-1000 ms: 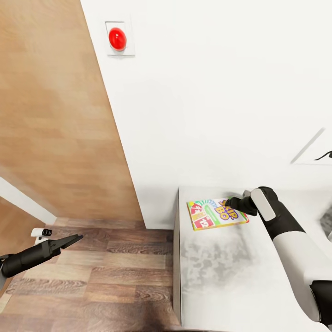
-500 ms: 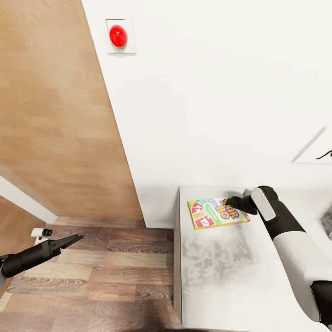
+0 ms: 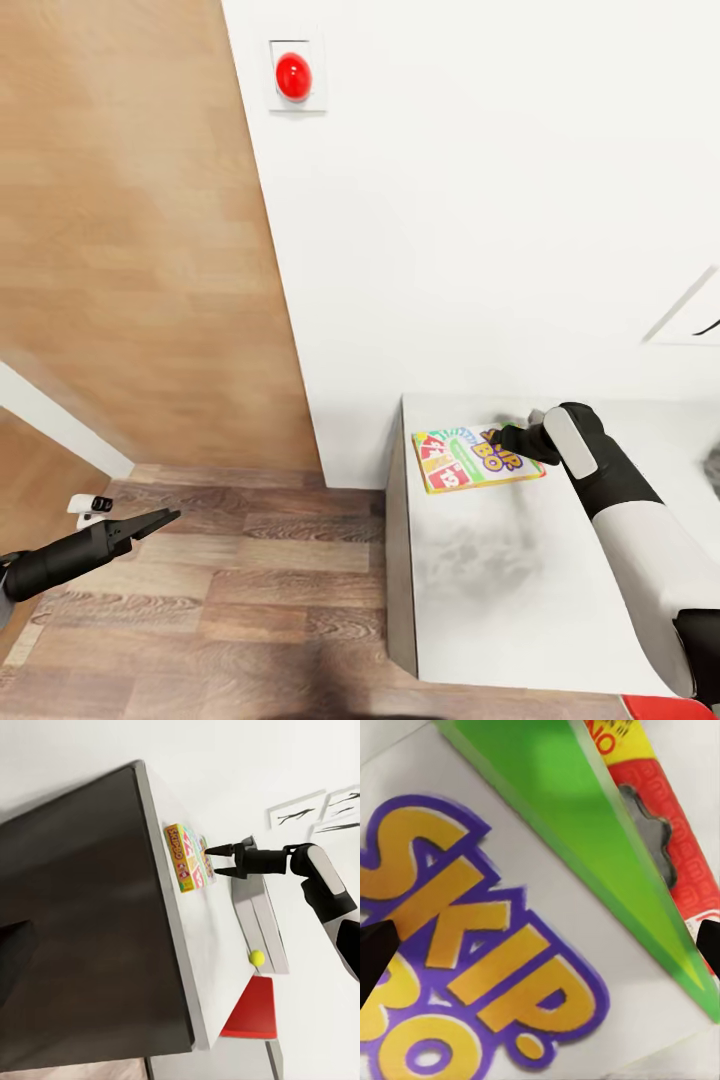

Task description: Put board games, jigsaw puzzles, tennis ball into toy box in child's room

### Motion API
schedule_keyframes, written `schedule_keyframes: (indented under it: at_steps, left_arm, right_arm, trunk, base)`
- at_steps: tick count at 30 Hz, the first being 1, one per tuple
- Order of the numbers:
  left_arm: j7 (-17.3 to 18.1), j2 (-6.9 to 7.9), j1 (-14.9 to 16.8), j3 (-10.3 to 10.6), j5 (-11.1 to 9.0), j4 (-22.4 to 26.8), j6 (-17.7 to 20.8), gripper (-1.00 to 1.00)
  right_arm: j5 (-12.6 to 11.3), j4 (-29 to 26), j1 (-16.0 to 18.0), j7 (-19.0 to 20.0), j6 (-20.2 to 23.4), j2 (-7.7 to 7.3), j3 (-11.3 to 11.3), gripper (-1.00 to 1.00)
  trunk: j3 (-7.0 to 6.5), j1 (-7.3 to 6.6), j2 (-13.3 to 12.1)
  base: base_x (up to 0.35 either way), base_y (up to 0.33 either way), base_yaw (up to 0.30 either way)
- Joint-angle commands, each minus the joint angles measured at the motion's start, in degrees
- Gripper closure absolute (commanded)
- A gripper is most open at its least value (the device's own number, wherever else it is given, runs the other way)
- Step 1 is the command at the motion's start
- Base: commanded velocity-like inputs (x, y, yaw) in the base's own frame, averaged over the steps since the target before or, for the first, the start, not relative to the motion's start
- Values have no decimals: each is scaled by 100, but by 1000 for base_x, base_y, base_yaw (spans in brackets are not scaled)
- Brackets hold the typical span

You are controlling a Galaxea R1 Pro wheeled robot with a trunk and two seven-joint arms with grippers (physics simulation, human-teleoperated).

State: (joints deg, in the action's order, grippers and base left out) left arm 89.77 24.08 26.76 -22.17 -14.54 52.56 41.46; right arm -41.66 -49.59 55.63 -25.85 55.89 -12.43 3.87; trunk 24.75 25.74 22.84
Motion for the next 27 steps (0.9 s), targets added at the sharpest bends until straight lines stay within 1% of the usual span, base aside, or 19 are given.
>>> schedule_keyframes:
  at_steps: [1, 18, 23, 27]
  left_arm:
    - [23, 1, 4, 1, 3, 0, 61, -100]
    - [23, 7, 5, -6, 2, 0, 64, -100]
    - [23, 7, 4, -6, 1, 0, 64, -100]
    - [23, 8, 4, -6, -2, 0, 64, -100]
  right_arm:
    - [-208, 187, 0, -52, -16, -5, 26, -100]
    - [-211, 187, 0, -52, -16, -5, 26, -100]
    - [-211, 187, 0, -52, -16, -5, 26, -100]
    - [-211, 186, 0, -52, -16, -5, 26, -100]
  trunk:
    - [10, 4, 8]
    - [10, 4, 8]
    - [10, 4, 8]
    - [10, 4, 8]
  base:
    - [-33, 48, 0]
    - [-5, 124, 0]
    - [-1, 59, 0]
    - [-89, 175, 0]
